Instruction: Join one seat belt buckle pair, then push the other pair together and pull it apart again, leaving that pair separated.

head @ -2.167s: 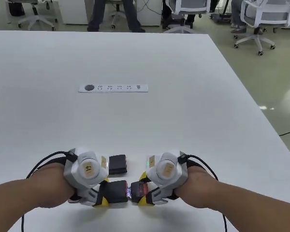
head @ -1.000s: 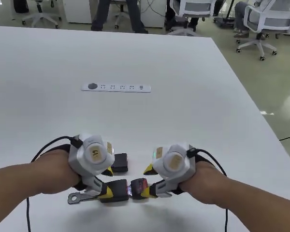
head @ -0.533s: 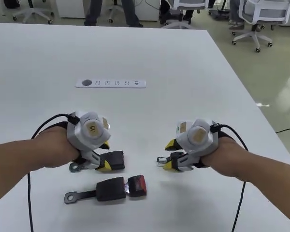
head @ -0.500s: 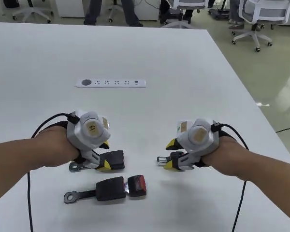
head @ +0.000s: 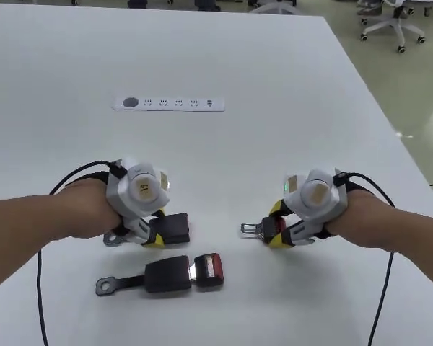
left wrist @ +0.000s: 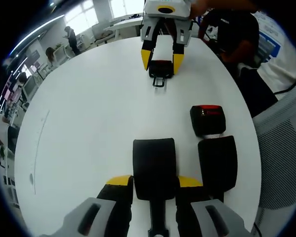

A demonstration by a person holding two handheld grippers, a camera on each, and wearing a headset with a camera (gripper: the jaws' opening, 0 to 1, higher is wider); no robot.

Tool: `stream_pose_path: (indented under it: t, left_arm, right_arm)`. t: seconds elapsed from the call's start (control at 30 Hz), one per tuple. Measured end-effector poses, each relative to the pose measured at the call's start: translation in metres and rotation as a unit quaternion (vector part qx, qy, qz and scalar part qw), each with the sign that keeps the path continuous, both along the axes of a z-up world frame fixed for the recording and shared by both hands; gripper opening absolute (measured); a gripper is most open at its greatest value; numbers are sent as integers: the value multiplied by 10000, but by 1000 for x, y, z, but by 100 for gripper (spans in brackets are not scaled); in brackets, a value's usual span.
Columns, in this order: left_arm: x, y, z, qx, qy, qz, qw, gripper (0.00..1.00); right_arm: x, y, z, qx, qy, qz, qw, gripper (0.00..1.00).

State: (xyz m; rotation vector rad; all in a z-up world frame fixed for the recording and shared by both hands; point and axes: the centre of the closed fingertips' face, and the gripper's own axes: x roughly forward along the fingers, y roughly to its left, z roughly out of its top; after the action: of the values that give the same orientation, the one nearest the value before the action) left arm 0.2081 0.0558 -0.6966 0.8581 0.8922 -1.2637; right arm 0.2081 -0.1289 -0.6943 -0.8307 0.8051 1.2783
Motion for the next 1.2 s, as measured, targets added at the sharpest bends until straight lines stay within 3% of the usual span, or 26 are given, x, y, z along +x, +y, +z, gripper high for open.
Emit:
stream_pose_path:
  t: [0.03, 0.07, 0.2, 0.5, 0.93, 1.2]
  left_arm:
    - [-1, 0, -1, -1, 53, -41, 10000, 34]
    - [0, -4, 3, -137, 89, -54, 9999, 34]
    - [6, 2, 5, -101, 118, -138, 9998, 34]
    - [4, 0, 3, 0, 176, -181, 9997, 33]
    - [5, -1, 2, -74, 180, -194, 9996, 33]
    - [4, -3, 2, -95, 217, -204, 9995, 33]
  right_arm:
    - [0, 0, -2, 1, 33, 34, 10000, 33]
    - [-2, 2, -1, 2, 49, 63, 10000, 33]
    - [-1, 5, -2, -67, 119, 369, 9992, 32]
    - [7, 16, -2, -50, 140, 324, 9994, 32]
    - [12, 69, -1, 63, 83, 317, 9994, 32]
    - [9, 86, -1, -101, 67, 409, 9991, 31]
